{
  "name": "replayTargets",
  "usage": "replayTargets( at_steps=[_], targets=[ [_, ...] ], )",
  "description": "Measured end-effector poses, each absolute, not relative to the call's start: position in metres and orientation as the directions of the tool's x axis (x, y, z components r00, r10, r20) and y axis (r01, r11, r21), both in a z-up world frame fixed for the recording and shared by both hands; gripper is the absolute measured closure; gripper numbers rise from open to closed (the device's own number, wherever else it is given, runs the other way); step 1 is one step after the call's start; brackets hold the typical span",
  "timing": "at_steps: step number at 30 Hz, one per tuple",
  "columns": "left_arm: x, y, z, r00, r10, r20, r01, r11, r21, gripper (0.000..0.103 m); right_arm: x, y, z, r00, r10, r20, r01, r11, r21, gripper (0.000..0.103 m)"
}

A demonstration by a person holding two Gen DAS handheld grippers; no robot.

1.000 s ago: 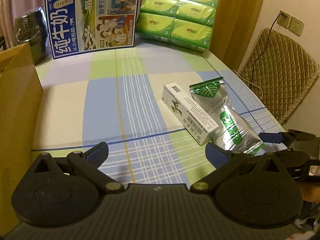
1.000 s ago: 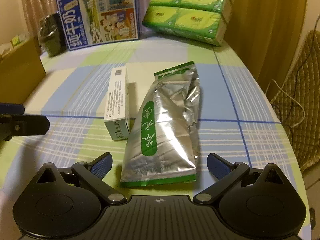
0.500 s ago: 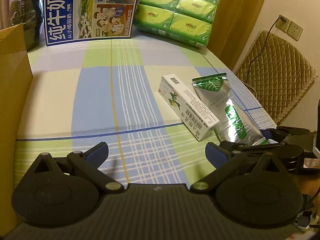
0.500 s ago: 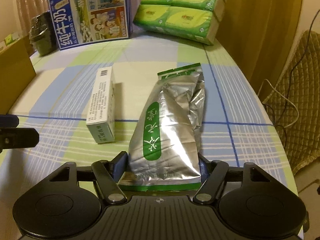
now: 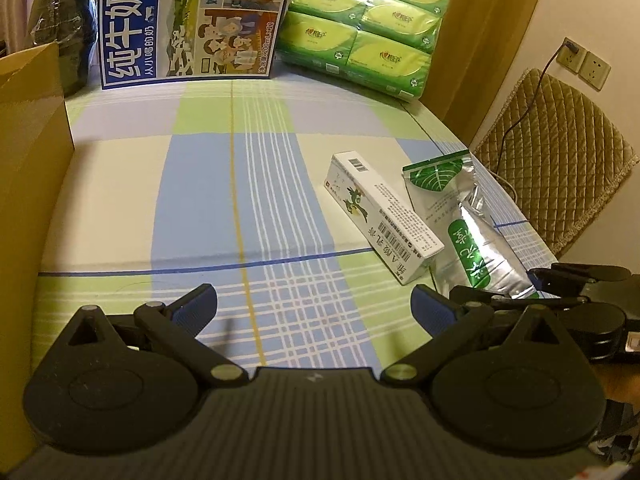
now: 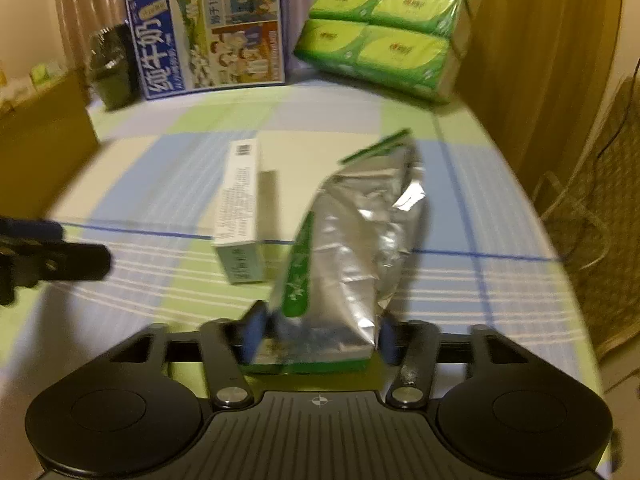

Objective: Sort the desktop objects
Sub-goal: 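Grasp the white toothpaste box with the left tool while the right tool grasps the silver foil bag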

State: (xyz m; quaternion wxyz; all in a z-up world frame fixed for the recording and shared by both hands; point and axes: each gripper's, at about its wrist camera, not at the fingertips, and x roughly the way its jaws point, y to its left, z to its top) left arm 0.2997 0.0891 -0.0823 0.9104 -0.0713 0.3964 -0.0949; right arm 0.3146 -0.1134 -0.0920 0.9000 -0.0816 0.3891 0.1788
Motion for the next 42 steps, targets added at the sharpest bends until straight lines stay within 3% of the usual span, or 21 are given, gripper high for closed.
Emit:
replayTargets(
  at_steps=[2, 4, 16, 18, 20, 23, 31, 36, 42],
  targets=[
    [0.300, 0.089, -0.083, 0.666, -0.232, -0.709, 0.117, 0.971, -0.208, 0.002, 0.315, -0.114, -0.093, 0.647, 0.242, -0.723, -0.383, 0.923, -0.033, 0.029],
    [0.301, 0.088, -0.084, 0.662, -0.235, -0.711, 0.121, 0.971, -0.208, 0.002, 0.320, -0.117, -0.096, 0.645, 0.245, -0.724, -0.371, 0.929, -0.015, 0.025],
    [0.310, 0.085, -0.080, 0.670, -0.232, -0.705, 0.127, 0.972, -0.199, 0.002, 0.357, -0.120, -0.104, 0.632, 0.276, -0.724, -0.342, 0.938, 0.058, 0.024],
    [0.311, 0.083, -0.080, 0.670, -0.232, -0.705, 0.132, 0.972, -0.195, 0.002, 0.359, -0.119, -0.105, 0.631, 0.277, -0.724, -0.346, 0.936, 0.056, 0.026],
    [0.313, 0.081, -0.081, 0.670, -0.233, -0.705, 0.133, 0.972, -0.194, 0.002, 0.359, -0.116, -0.103, 0.631, 0.275, -0.725, -0.355, 0.934, 0.046, 0.040],
    [0.314, 0.082, -0.083, 0.668, -0.231, -0.707, 0.125, 0.972, -0.199, 0.002, 0.356, -0.114, -0.101, 0.613, 0.305, -0.729, -0.377, 0.923, 0.069, 0.049],
    [0.313, 0.086, -0.082, 0.670, -0.228, -0.707, 0.114, 0.972, -0.206, 0.002, 0.328, -0.098, -0.099, 0.535, 0.394, -0.747, -0.497, 0.862, 0.099, 0.052],
    [0.325, 0.077, -0.080, 0.668, -0.243, -0.704, 0.137, 0.969, -0.205, 0.002, 0.332, -0.117, -0.098, 0.586, 0.310, -0.749, -0.404, 0.913, 0.063, 0.052],
    [0.355, 0.047, -0.089, 0.638, -0.280, -0.717, 0.194, 0.960, -0.203, 0.013, 0.340, -0.135, -0.098, 0.611, 0.292, -0.735, -0.346, 0.935, 0.084, 0.052]
  ],
)
